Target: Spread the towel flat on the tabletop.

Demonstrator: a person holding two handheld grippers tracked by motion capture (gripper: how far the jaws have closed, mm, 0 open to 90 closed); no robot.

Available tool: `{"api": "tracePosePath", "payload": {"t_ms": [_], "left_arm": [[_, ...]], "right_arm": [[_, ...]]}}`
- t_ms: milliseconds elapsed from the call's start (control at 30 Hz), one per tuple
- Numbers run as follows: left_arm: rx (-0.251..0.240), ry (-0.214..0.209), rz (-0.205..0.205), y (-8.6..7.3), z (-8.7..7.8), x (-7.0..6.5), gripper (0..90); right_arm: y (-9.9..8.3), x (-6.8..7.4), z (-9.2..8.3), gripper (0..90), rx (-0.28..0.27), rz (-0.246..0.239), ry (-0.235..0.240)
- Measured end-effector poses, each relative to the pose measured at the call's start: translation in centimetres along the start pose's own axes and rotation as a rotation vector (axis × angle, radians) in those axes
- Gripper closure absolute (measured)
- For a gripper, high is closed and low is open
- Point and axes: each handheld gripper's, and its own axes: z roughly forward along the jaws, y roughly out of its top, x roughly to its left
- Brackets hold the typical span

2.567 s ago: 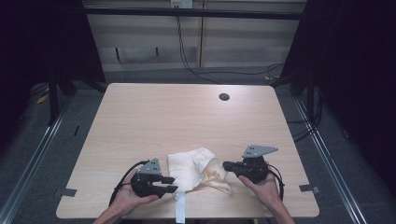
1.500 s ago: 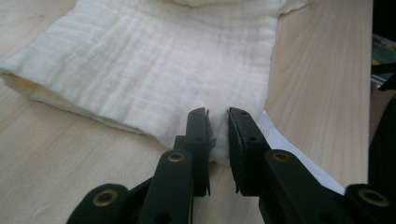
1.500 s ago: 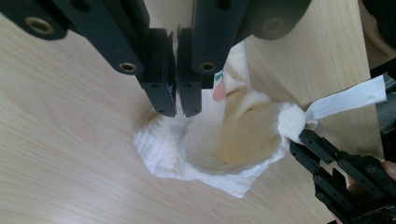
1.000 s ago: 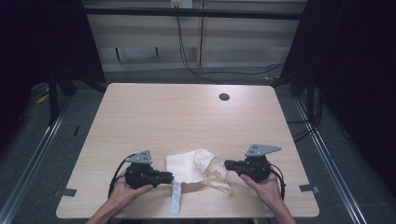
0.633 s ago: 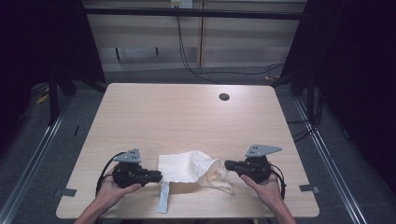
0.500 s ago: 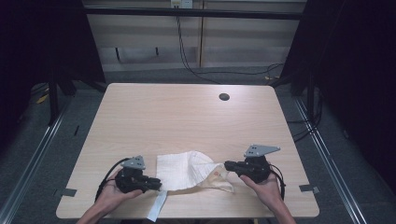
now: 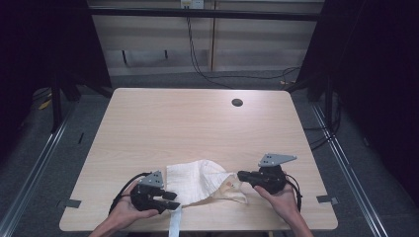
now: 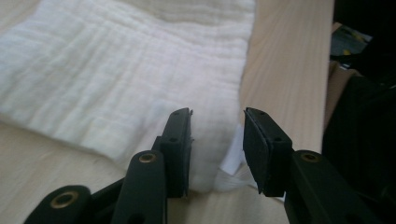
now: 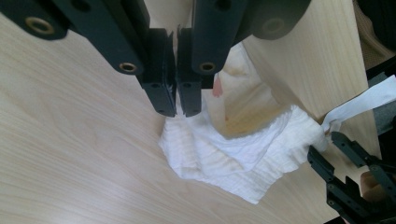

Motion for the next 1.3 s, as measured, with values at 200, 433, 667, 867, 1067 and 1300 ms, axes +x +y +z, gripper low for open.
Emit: {"api": "tracePosePath", "payload": {"t_ms": [200,433,667,867,1067,1300], "left_arm": [[0.022,-0.008,0.037,-0.2,0.4,-0.4,63.1],[0.028,-0.003,0.066,-0.1,1.0,-1.1,56.2],[0.049,0.136,0.156,0.2,1.4,-2.4,72.9],[0.002,0.047,0.093,0.7,0.9,-2.0,82.8],[-0.147,-0.028,-0.009,1.7,-1.3,-1.0,84.3],[-0.2,-0.022,-0.017,2.5,-2.9,-0.6,86.7]], "right_arm": [[0.0,0.0,0.0,86.5,0.004,-0.001,0.004],[0.0,0.1,0.0,86.6,0.005,0.001,0.002],[0.2,0.1,-0.1,86.8,-0.008,0.012,0.004],[0.6,0.3,-0.3,86.8,-0.022,0.004,0.012],[1.1,0.2,-0.7,86.8,-0.044,0.007,0.012],[1.7,0.1,-1.1,86.9,-0.072,0.007,0.008]]}}
